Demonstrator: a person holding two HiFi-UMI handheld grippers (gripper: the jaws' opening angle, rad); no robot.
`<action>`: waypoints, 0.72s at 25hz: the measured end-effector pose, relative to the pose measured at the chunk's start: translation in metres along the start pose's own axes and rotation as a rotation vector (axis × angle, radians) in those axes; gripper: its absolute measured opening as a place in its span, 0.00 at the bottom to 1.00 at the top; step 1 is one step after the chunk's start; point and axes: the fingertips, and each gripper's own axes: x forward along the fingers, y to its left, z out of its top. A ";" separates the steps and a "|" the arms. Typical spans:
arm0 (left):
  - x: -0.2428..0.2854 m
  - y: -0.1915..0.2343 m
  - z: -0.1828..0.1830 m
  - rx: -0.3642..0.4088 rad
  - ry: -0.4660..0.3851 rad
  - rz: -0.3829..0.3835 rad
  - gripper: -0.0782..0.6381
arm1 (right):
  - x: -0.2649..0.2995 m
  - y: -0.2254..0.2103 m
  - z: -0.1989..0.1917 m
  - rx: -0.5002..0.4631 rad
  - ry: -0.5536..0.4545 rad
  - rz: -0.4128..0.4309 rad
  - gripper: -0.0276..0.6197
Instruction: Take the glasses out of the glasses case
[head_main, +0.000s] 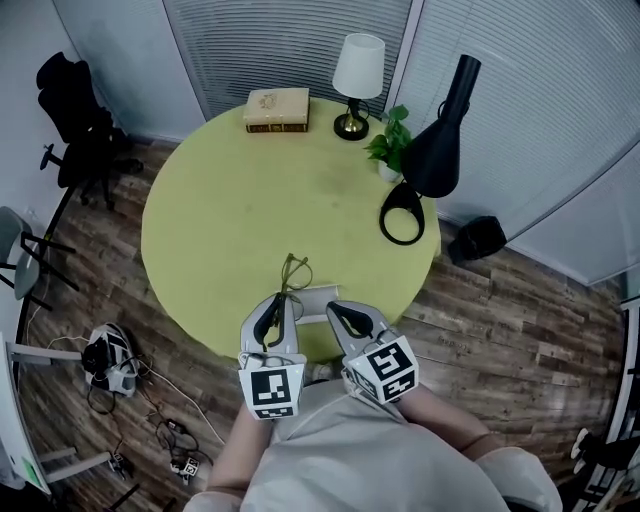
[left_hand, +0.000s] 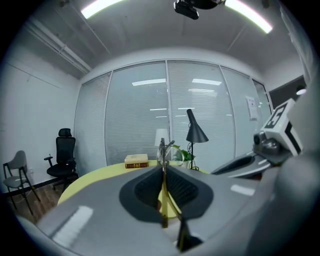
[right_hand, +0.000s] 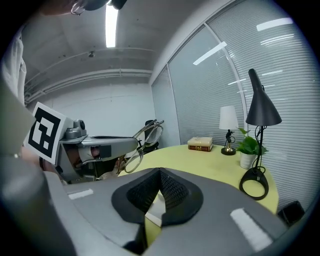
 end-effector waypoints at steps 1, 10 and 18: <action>0.001 0.001 0.000 -0.003 0.001 0.000 0.14 | 0.000 -0.001 0.000 0.003 0.000 -0.005 0.04; 0.004 0.004 -0.008 -0.008 0.015 0.009 0.14 | -0.001 -0.005 0.002 -0.012 0.009 -0.021 0.04; 0.002 0.003 -0.009 0.003 0.023 0.009 0.14 | -0.003 -0.005 0.004 -0.011 0.009 -0.034 0.04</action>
